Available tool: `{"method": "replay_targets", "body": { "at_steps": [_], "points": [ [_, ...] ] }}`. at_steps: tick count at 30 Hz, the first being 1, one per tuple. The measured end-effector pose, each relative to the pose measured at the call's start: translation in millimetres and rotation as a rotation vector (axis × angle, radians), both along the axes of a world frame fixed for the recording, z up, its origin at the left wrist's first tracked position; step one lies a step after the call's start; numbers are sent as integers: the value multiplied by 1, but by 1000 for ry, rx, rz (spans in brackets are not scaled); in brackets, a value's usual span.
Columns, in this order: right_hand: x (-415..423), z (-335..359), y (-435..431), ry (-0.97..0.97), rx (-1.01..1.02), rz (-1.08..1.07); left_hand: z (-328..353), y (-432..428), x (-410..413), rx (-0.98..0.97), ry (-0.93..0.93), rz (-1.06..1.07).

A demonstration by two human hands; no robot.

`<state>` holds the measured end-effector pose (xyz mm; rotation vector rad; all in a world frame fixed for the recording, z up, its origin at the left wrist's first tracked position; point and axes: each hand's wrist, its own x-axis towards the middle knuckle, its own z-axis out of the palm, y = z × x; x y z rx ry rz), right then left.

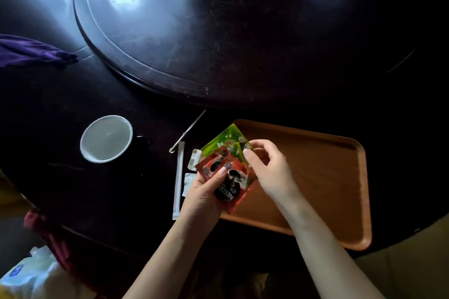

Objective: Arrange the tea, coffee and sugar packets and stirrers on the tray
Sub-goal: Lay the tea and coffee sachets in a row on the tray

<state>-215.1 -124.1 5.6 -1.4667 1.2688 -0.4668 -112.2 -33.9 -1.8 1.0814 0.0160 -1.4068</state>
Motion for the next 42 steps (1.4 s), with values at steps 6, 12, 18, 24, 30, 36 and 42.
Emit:
{"method": "replay_targets", "body": {
  "at_steps": [6,12,18,24,30,36,42],
  "points": [
    [-10,-12,-26,-274,116,-61,-9,-4,2,40,9,-21],
    [-25,-24,-50,-178,54,-12,-8,5,17,38,-49,67],
    [-13,-35,-68,215,-130,227,-12,18,27,78,-107,158],
    [5,-46,-59,506,-631,131,-13,23,31,96,-124,145],
    [1,-58,-35,514,-772,414,-14,20,32,100,-106,138],
    [-5,-60,-34,569,-750,374,-15,16,28,100,-84,123],
    [-6,-62,-28,548,-741,368,-17,14,23,103,-92,97]
  ]
}}
